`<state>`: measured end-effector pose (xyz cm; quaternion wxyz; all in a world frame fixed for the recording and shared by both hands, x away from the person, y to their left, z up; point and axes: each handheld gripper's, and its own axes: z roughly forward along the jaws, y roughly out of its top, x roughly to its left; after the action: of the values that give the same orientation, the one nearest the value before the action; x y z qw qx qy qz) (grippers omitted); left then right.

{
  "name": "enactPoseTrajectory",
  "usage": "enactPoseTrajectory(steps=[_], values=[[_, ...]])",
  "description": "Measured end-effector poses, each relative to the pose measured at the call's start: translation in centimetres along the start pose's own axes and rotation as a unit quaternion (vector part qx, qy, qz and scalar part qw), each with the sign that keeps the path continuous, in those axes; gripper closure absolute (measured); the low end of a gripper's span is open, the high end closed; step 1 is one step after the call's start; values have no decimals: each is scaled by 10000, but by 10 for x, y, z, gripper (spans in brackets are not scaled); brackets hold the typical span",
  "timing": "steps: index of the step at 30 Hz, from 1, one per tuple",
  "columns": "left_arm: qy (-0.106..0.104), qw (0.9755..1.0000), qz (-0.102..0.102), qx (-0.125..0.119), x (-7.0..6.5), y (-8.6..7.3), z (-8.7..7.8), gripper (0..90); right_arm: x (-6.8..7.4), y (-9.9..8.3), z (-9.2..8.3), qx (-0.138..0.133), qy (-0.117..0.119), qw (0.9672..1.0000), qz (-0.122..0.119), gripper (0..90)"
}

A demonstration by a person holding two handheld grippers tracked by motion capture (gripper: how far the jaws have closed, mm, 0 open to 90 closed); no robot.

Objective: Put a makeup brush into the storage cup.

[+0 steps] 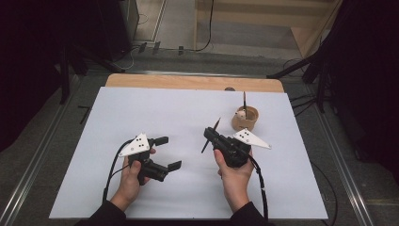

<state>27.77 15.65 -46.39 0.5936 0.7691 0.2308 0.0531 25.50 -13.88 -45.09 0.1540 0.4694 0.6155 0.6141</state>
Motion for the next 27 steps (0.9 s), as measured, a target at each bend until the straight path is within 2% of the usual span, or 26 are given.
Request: enactPoseTrajectory(steps=[10,17,27], values=[[224,9997,-26,-132,8,-2,-19,0,0,2,-3,-22,-79,9983,-571,838],[337,9990,-87,-277,14,-3,-35,0,-10,7,-10,-83,-221,9971,-721,838],[573,9978,-20,-325,22,-8,-53,0,-23,13,-19,-149,-372,9967,-704,838]])
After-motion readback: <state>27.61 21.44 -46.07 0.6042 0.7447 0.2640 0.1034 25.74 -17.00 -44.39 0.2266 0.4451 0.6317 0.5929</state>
